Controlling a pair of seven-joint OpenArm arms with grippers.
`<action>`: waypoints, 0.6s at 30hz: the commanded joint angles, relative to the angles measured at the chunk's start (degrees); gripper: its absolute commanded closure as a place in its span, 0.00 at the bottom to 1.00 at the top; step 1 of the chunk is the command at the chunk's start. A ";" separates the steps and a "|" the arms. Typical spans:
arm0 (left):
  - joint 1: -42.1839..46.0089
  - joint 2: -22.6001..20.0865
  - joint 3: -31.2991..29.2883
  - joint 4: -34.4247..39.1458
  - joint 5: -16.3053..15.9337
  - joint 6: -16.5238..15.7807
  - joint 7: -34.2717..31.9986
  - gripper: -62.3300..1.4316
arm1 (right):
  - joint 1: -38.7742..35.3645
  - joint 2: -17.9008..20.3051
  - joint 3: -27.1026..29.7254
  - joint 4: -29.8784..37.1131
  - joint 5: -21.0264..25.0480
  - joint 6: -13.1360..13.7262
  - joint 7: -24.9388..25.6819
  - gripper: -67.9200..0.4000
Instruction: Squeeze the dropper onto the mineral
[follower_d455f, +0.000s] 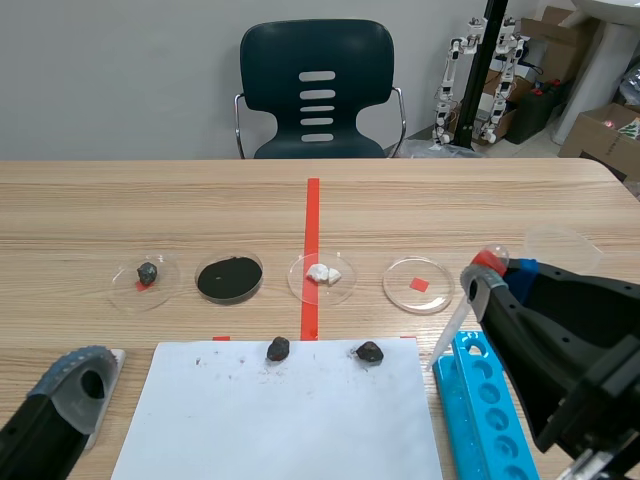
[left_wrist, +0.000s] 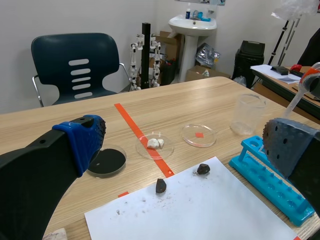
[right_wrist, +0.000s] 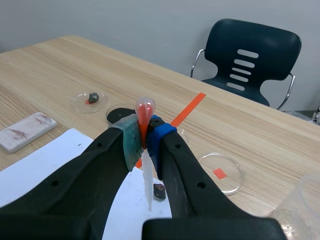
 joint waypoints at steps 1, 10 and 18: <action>0.31 0.28 -0.04 1.07 -0.37 -0.15 -0.76 0.00 | 0.63 -0.31 -0.09 0.11 0.48 -0.20 1.07 0.98; 0.31 0.28 -0.04 1.07 -0.37 -0.15 -0.76 0.00 | 0.63 -0.31 -0.09 0.11 0.48 -0.20 1.20 0.98; 0.31 0.28 -0.04 1.07 -0.37 -0.15 -0.76 0.00 | 0.63 -0.31 -0.09 0.11 0.48 -0.20 1.95 0.98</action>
